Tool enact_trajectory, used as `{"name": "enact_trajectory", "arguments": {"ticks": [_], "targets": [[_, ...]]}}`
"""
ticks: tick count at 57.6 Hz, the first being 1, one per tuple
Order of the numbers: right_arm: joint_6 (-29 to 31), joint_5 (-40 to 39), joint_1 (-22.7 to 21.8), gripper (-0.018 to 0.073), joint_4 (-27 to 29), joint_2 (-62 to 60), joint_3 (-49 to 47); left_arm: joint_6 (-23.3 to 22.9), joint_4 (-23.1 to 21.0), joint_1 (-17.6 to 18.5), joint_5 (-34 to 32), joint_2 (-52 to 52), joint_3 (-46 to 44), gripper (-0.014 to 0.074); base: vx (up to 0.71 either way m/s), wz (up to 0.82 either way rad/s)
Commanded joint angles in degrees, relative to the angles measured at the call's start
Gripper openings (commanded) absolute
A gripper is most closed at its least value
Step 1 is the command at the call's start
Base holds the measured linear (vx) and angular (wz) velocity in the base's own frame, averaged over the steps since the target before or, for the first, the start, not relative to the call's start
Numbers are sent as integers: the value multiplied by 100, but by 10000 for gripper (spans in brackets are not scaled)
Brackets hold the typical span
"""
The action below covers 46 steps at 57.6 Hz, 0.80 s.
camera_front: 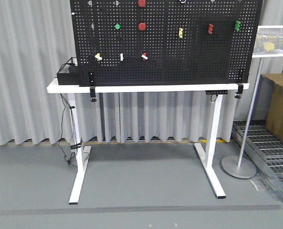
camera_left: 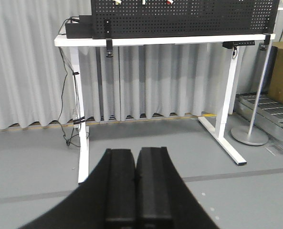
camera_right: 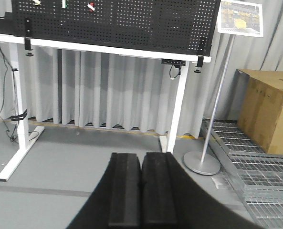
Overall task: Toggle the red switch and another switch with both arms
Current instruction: 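Drive the base forward up to the pegboard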
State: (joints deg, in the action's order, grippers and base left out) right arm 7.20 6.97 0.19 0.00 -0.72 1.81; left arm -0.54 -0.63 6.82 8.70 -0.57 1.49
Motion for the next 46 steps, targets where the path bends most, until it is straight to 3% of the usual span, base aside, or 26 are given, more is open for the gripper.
{"name": "enact_trajectory", "arguments": {"ticks": [1, 46], "targets": [[27, -488, -38, -1, -42, -58, 29, -53, -60, -12, -520, -112, 115, 3, 27, -6], [27, -488, -38, -1, -42, -58, 29, -53, -60, -12, -520, -112, 115, 3, 38, 4]]}}
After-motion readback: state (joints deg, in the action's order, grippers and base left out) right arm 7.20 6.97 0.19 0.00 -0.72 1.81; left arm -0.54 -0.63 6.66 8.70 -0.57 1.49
